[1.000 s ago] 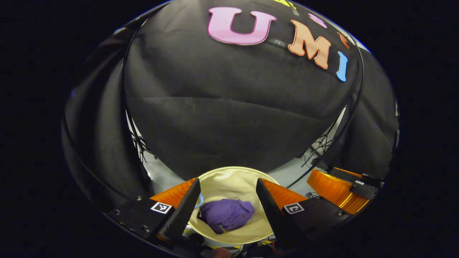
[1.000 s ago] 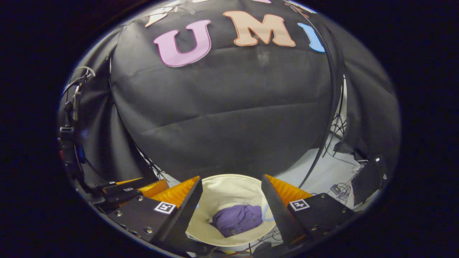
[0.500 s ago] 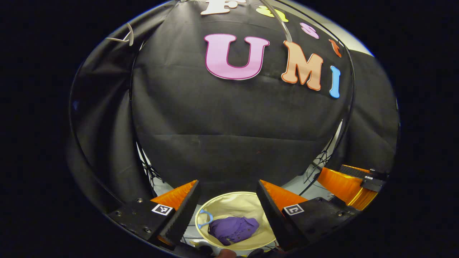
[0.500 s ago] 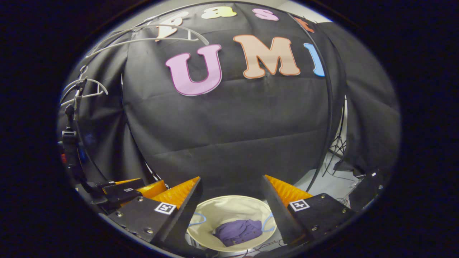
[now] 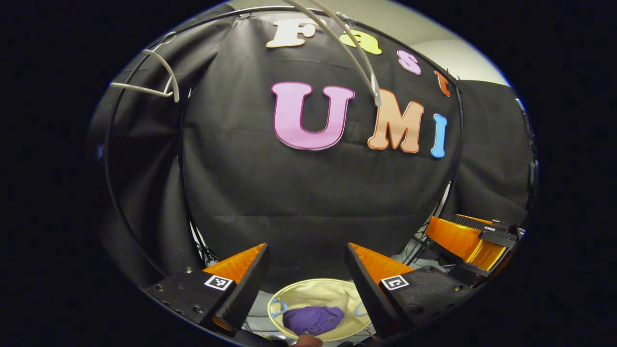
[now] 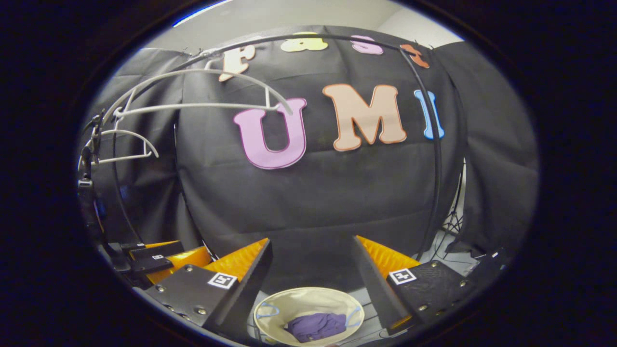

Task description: Grasp the clothes on the hanger with both hands and then place them into the laundry hamper below.

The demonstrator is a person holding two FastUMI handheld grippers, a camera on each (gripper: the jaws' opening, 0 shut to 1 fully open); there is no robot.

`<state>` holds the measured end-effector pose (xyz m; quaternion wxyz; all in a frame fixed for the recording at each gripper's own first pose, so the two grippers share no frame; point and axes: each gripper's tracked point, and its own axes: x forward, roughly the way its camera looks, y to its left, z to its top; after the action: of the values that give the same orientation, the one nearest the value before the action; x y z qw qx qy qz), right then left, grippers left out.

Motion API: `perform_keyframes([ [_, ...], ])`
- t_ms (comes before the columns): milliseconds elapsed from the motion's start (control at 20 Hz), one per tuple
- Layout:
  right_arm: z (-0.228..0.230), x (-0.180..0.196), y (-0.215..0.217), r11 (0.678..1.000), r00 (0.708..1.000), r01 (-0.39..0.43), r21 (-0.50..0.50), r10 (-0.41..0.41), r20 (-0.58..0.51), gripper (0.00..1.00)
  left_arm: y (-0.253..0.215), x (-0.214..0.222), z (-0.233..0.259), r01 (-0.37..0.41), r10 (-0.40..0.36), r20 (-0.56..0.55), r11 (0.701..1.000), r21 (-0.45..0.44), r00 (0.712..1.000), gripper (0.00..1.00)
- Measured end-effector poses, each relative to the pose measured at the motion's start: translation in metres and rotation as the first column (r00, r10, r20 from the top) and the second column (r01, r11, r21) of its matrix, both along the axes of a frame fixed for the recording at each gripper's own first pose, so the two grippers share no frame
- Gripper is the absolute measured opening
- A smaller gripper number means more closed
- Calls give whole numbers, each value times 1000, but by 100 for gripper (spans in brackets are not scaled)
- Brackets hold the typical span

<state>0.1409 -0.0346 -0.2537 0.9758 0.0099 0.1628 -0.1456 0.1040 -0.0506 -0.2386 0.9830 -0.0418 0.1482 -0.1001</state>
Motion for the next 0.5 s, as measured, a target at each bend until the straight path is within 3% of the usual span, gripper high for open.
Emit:
perform_keyframes([
  [200, 47, -10, -5, 998, 998, 2, -59, 2, 61, 99, 19, -1, 41, -78, 59, 116, 983, 168, 992, 92],
  [400, 81, -29, 1, 997, 992, -8, -71, 17, 127, 98, 4, -20, 67, -60, 56, 103, 997, 41, 993, 95],
  [500, 93, -42, 8, 997, 987, -17, -71, 28, 155, 99, 16, -26, 86, -88, 82, 135, 995, 39, 988, 97],
])
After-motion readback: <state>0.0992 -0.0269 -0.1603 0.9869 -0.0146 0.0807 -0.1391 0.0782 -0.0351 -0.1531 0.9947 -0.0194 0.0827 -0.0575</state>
